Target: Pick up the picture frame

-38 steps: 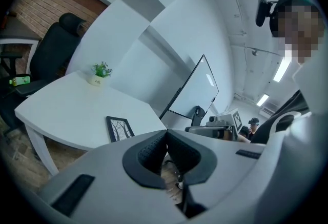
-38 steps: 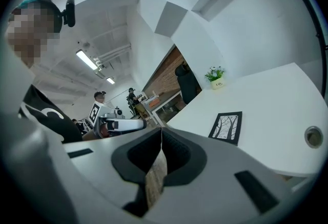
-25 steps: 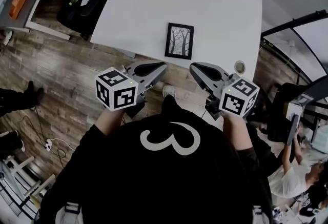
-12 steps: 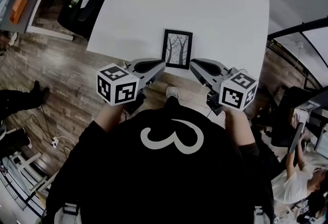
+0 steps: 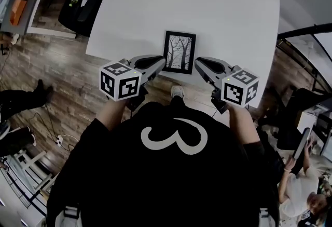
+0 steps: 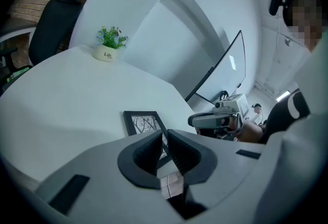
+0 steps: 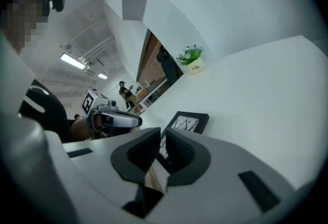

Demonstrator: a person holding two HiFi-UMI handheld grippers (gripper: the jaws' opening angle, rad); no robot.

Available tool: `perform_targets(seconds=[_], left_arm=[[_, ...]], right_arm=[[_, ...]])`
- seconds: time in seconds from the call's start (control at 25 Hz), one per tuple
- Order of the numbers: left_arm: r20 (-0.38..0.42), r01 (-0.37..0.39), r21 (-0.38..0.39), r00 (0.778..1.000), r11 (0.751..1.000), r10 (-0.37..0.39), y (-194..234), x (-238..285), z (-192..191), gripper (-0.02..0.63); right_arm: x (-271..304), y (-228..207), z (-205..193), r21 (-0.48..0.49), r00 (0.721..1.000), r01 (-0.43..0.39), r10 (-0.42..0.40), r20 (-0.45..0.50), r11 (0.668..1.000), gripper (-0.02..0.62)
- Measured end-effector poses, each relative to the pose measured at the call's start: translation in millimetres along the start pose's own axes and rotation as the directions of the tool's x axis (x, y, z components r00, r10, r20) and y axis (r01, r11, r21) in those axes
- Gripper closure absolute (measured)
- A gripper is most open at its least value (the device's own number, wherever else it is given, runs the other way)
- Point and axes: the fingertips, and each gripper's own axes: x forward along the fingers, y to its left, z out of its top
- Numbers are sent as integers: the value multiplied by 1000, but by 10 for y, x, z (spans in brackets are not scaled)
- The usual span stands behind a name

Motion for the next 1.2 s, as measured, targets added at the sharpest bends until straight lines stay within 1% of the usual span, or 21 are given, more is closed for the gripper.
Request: perform_targets(seconds=[0.08,0.16,0.2,0.24,0.28,0.36,0.44,0.52,0.64,0.8,0.92,1.04,1.2], left_arm=[[-2,-15,-14,1000,1000,15,103,54,-8,588],[-4,-28,-30,1000,999,27,204,103,-32,587],[-7,-32,-38,999,999,32,241,124,-47,587],[-11,-36,-46,999,998,36,268,143,-63,586],[-14,-40,-53,999,998,39,288,160,-79,586],[-16,-49,-68,999,996,48,334,187,-106,574],[-23,-54,-90,998,994,52,391,224,-129,511],[-36,-62,-107,998,992,58,440,283,-148,491],[-55,-82,-118,996,990,76,504,346,-175,487],[-79,-106,-141,992,984,96,573,424,-205,485],[-85,-116,-161,991,980,103,608,488,-204,485],[-88,-113,-183,991,977,98,614,528,-210,485],[-128,-147,-173,984,974,126,672,558,-242,485]], right_arm=[[32,-122,-6,-9,1000,22,-22,-21,1000,569],[77,-226,-15,3,999,32,-31,-32,999,565],[98,-264,-27,14,999,35,-34,-39,999,543],[116,-292,-47,26,998,38,-36,-48,999,480],[130,-315,-72,39,998,43,-41,-56,998,453],[162,-377,-127,72,995,73,-69,-66,995,453],[213,-454,-176,115,992,111,-103,-71,987,453],[263,-518,-213,148,989,133,-122,-82,980,453],[318,-576,-243,168,986,153,-138,-96,974,453],[355,-631,-284,203,985,152,-132,-108,967,453],[387,-653,-284,208,984,158,-138,-109,965,454],[429,-652,-295,209,979,182,-158,-129,961,454],[465,-645,-349,205,970,211,-179,-164,956,454]])
